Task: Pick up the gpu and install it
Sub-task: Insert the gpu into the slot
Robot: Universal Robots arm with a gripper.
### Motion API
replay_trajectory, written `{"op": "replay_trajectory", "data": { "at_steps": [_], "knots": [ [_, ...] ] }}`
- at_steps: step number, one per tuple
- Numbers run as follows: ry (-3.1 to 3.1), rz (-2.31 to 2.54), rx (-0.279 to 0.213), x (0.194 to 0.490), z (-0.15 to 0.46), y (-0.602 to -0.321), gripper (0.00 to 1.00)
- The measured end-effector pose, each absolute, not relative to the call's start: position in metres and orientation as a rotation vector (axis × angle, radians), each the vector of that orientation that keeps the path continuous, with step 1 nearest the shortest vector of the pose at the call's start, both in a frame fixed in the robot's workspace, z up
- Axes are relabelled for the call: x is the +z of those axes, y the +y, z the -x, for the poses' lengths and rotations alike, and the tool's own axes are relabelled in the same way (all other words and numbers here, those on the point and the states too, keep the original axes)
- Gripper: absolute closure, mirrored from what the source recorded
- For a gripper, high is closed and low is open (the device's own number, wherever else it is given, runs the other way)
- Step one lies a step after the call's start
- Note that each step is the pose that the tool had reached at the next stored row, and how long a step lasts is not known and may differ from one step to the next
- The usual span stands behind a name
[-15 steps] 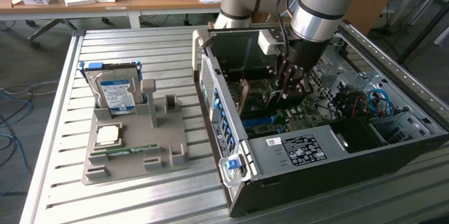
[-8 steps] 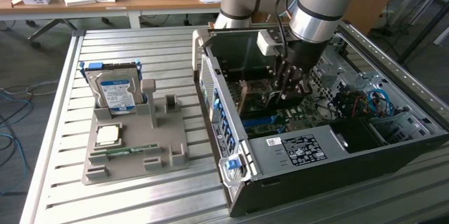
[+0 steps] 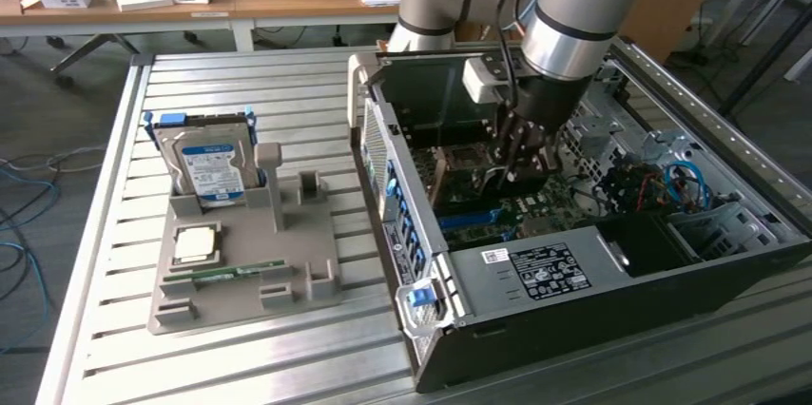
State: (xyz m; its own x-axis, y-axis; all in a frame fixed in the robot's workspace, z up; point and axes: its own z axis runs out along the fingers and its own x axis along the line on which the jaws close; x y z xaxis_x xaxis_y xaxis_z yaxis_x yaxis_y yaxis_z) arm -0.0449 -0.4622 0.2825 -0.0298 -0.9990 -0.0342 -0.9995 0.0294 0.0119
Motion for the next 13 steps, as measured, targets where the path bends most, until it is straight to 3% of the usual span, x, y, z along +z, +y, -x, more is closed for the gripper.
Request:
{"op": "replay_trajectory", "data": {
  "at_steps": [13],
  "knots": [
    [2.242,2.176,0.051,0.2765,0.0473,-0.4622,0.74]
  ]
}}
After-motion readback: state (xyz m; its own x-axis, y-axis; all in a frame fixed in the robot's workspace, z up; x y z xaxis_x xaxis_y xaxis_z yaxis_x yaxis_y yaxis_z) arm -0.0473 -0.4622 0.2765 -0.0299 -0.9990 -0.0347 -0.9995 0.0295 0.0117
